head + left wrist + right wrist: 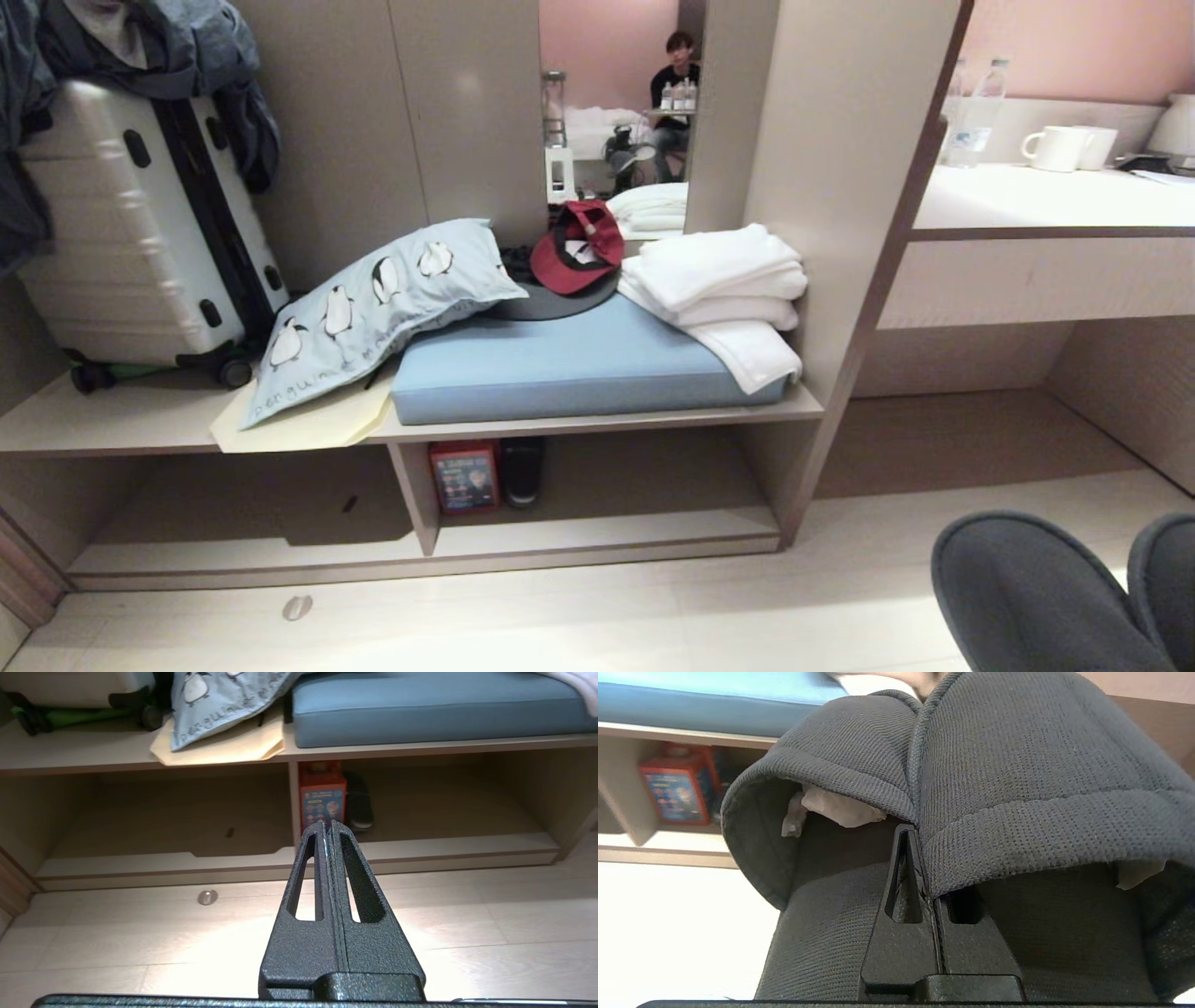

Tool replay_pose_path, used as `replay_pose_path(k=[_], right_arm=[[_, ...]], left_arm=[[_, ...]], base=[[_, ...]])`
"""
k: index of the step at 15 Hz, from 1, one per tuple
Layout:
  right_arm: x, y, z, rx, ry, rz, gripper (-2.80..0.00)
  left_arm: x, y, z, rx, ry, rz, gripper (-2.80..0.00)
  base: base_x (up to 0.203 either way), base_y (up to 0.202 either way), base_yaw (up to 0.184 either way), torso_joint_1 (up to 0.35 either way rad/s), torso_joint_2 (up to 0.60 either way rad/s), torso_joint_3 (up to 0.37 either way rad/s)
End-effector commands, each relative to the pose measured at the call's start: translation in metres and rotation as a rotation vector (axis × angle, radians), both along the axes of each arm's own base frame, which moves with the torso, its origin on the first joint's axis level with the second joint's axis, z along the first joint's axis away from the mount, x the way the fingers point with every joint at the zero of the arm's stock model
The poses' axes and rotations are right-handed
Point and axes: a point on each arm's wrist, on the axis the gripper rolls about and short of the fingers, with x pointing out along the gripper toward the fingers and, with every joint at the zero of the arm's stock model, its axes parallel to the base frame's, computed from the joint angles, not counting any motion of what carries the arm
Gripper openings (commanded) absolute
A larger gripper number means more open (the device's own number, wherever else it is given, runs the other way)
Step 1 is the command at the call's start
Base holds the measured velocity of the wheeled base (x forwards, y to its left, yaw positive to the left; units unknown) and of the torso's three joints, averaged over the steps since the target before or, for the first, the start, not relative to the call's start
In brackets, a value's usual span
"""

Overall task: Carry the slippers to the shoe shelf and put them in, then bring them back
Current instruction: Place the slippers on the floor

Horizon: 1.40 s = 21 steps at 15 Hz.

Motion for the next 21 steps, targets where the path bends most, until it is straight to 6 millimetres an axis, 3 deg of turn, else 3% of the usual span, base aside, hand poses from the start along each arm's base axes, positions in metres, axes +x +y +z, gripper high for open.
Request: replay_pose_path(k=[1, 21], right_arm=[[0.0, 0.0, -0.0001, -0.001, 0.0, 0.001, -2.8], [0.0, 0.0, -0.0001, -0.001, 0.0, 0.001, -2.8]], left_arm=[[0.0001, 0.0, -0.0002, 0.0, 0.001, 0.001, -2.8], [-0.0001, 0.0, 0.0002, -0.001, -0.001, 0.001, -2.8]], base=[[0.0, -0.194, 0.003, 0.009, 0.01, 0.006], [0.0, -0.198, 0.002, 0.002, 0.0, 0.002]])
